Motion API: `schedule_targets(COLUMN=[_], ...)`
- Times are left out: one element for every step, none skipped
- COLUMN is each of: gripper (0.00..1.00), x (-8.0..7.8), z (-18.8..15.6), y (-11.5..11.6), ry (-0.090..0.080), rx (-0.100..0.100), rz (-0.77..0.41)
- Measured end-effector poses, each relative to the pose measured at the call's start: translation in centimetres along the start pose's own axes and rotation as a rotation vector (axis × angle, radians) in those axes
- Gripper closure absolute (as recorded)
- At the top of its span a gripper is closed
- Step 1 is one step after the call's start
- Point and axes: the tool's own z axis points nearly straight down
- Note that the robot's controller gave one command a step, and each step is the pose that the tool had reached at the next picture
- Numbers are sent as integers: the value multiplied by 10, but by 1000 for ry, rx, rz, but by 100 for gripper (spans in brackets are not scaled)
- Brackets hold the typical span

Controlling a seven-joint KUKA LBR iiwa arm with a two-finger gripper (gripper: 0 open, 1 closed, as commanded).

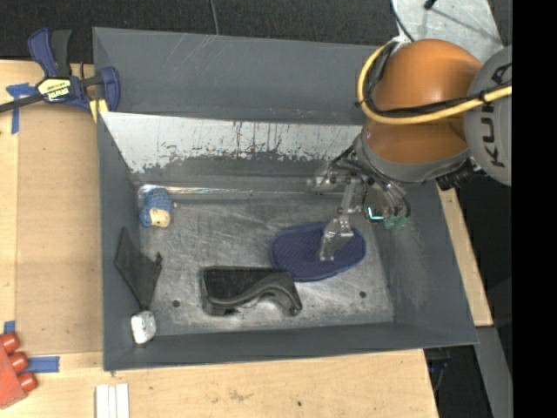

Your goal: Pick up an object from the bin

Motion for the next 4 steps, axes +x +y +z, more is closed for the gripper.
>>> schedule_targets(gripper=[0,0,0,100], x=[-31,-34,-35,-37], z=[14,17,116,111], y=[-15,-10,-48,-47], ry=[-9,-10,-1,-9], rx=[0,1,1,1], rz=[-17,-197,-269,-269])
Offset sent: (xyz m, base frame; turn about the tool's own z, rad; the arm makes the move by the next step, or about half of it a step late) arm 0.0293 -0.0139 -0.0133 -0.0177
